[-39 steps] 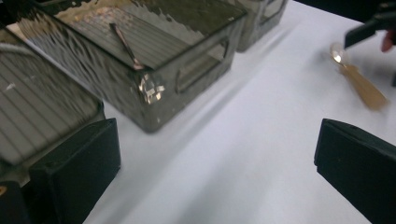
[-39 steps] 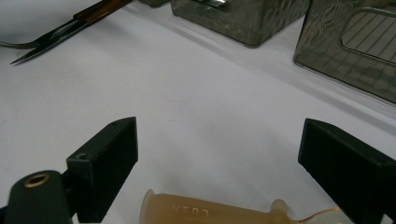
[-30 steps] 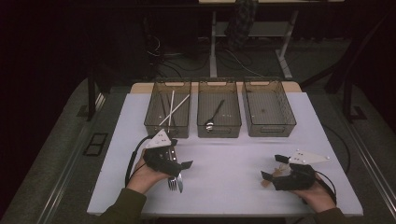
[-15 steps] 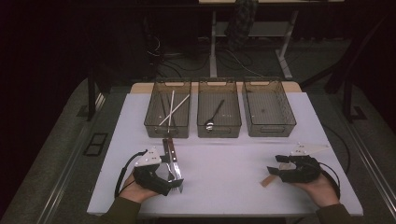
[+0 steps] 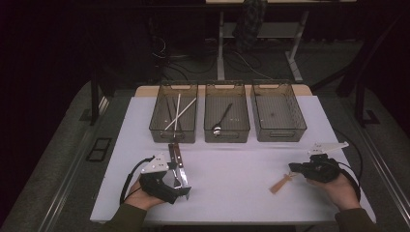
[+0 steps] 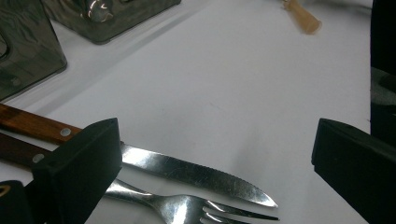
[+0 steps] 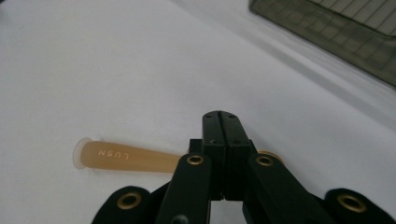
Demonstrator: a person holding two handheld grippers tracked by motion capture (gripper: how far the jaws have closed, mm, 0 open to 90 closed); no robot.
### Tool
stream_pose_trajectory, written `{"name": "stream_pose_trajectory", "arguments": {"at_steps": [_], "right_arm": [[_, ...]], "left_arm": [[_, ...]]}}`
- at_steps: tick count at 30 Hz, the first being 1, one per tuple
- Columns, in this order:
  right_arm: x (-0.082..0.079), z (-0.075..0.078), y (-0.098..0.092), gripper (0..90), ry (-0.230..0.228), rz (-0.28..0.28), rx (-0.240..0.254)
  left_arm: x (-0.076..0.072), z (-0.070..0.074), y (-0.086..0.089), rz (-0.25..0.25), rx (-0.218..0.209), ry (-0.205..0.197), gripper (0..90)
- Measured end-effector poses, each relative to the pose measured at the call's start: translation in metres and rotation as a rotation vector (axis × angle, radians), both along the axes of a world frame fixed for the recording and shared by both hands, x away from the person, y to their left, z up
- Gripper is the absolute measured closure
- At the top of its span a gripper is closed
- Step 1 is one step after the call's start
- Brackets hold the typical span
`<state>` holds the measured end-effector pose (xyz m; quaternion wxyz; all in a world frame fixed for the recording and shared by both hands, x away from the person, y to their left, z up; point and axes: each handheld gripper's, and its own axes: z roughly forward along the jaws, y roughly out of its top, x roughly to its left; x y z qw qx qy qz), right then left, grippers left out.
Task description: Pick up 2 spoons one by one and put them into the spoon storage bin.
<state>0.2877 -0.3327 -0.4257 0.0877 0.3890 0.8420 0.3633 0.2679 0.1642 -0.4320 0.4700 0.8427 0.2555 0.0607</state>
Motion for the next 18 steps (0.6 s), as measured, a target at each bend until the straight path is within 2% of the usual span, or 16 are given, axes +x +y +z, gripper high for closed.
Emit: {"name": "stream_pose_trajectory", "arguments": {"at_steps": [7,13,16,18], "right_arm": [[0.001,-0.006,0.009,89.7,0.016,0.022,-0.053],[-0.010,-0.003,0.008,89.8,0.019,0.039,-0.041],[-0.015,-0.005,0.011,89.7,0.017,0.054,-0.071],[-0.016,-0.005,0.010,89.7,0.005,0.043,-0.094]], "left_arm": [[0.000,-0.001,0.000,-0.005,-0.002,0.006,0.4],[0.000,-0.001,0.000,-0.010,0.001,0.012,0.5],[0.000,-0.002,-0.001,-0.014,0.001,0.018,0.5],[0.000,-0.001,-0.001,-0.016,0.004,0.017,0.4]]}}
